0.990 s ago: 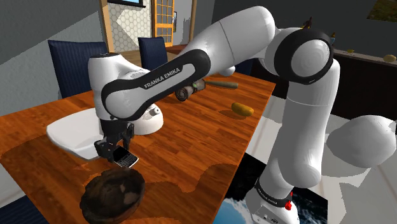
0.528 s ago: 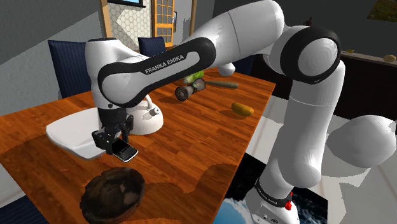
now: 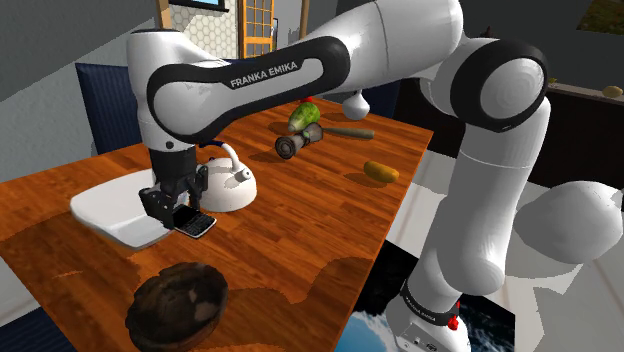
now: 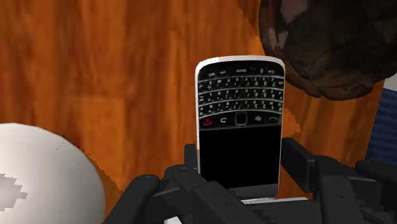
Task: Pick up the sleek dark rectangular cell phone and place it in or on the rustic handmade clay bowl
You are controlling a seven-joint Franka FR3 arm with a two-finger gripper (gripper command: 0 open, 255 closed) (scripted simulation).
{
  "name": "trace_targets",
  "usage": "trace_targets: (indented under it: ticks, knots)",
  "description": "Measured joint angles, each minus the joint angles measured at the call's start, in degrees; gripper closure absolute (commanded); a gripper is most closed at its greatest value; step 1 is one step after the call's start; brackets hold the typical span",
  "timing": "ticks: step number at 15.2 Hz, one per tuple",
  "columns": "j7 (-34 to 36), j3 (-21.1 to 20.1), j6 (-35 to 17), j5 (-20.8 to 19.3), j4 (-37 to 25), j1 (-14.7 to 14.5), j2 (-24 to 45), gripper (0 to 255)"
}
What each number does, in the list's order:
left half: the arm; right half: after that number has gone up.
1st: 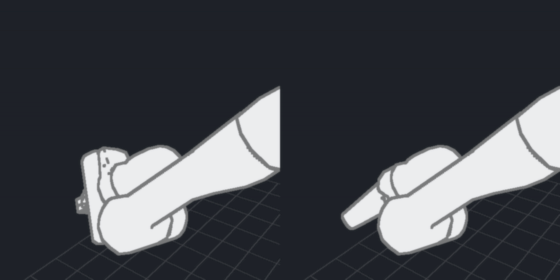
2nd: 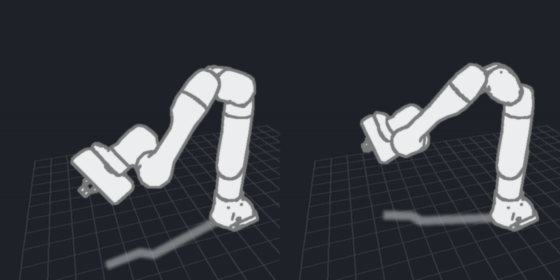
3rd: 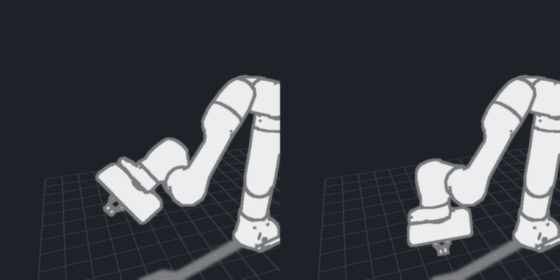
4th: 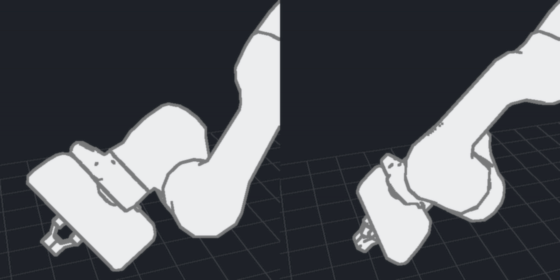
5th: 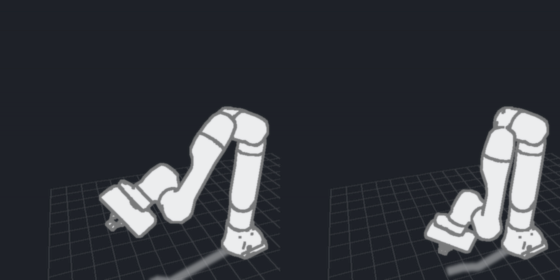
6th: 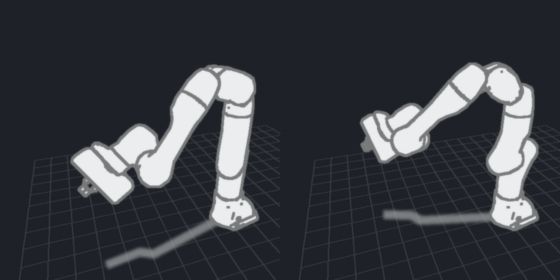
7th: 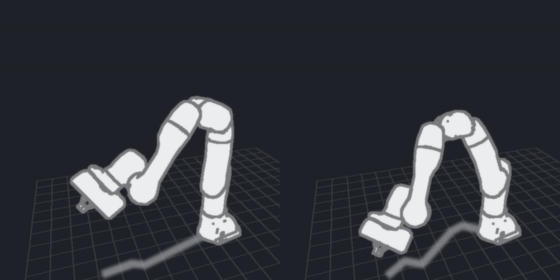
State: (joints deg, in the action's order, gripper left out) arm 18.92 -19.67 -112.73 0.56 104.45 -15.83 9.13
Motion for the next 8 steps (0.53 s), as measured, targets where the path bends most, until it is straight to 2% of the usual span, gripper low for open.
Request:
trace_targets:
  ticks: [8]
  knots:
    - [0.0, -0.1, 6.0, 0.3, -5.0, 0.1, -1.1, 255]
